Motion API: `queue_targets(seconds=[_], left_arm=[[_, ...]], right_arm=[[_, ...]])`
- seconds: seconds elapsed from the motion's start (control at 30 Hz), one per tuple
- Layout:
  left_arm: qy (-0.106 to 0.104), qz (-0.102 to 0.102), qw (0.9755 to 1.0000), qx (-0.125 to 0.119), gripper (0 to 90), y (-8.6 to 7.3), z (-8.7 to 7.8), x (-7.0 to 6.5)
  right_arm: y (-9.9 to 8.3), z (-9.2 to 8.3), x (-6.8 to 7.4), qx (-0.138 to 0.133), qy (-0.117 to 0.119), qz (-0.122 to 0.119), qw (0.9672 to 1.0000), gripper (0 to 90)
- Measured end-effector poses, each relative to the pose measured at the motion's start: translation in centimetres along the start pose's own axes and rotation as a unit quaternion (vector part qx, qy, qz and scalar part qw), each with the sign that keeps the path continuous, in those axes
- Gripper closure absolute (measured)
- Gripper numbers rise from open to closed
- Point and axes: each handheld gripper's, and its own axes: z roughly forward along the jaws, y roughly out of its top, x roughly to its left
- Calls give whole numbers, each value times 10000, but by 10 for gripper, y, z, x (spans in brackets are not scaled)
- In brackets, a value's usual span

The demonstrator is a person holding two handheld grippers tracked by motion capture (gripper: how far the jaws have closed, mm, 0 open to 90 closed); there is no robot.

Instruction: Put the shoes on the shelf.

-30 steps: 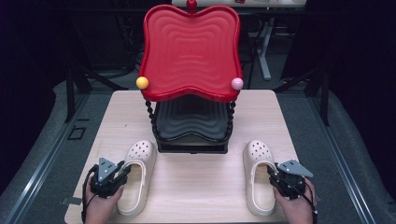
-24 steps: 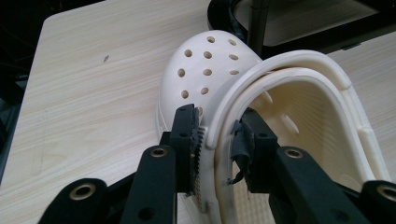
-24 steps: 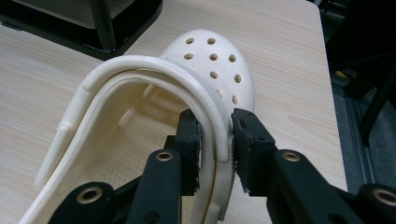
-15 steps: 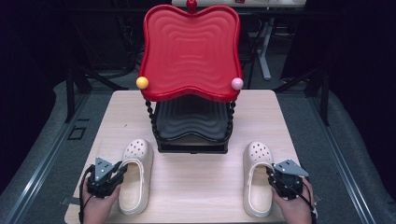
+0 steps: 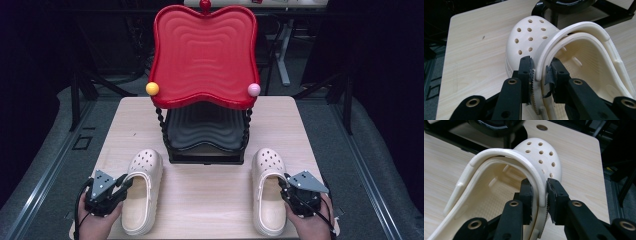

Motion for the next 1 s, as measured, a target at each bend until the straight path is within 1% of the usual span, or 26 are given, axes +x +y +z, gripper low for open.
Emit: queue_targets(seconds=[0.03,0.07,0.13,0.17,0.2,0.27,0.33,0.4,0.5,0.6,0.63,0.7,0.73,0.83,0.87,0.97,1.0], left_arm=[[0,0,10000,0,743,0,0,0],[3,24,10000,-15,743,2,-3,-1],[-5,24,10000,-90,743,7,-10,-3],[-5,24,10000,-90,743,7,-10,-3],[-27,14,9999,-116,743,9,-13,-3],[-113,-48,9997,-222,743,13,-18,-6],[-136,-48,9996,-248,744,14,-19,-8],[-200,-13,9993,-301,744,18,-21,-12],[-246,-13,9991,-348,744,20,-22,-16],[-328,39,9986,-415,744,26,-24,-22],[-328,39,9986,-415,744,26,-24,-22],[-360,69,9983,-461,744,29,-25,-25],[-403,89,9979,-501,744,32,-26,-28],[-445,103,9975,-537,744,35,-26,-31],[-478,138,9972,-566,744,37,-26,-34],[-511,179,9968,-590,744,40,-25,-38],[-547,230,9964,-599,744,43,-23,-41]], right_arm=[[0,0,0,0,0,0,10000,746],[2,-2,2,-58,34,-1,10000,746],[8,-8,6,-127,44,-79,9999,746],[9,-10,7,-152,71,-73,9998,746],[9,-10,7,-152,71,-73,9998,746],[13,-15,10,-241,163,-13,9996,746],[15,-17,12,-330,203,30,9992,746],[18,-21,15,-351,249,-20,9991,746],[21,-24,18,-389,288,-58,9988,746],[26,-30,24,-505,387,-125,9979,746],[26,-30,24,-505,387,-125,9979,746],[29,-31,27,-560,446,-137,9973,746],[31,-32,29,-582,517,-154,9968,746],[33,-32,33,-631,569,-152,9963,746],[36,-32,37,-631,600,-213,9960,746],[38,-30,40,-664,637,-257,9954,746],[41,-29,44,-666,669,-309,9951,746]])
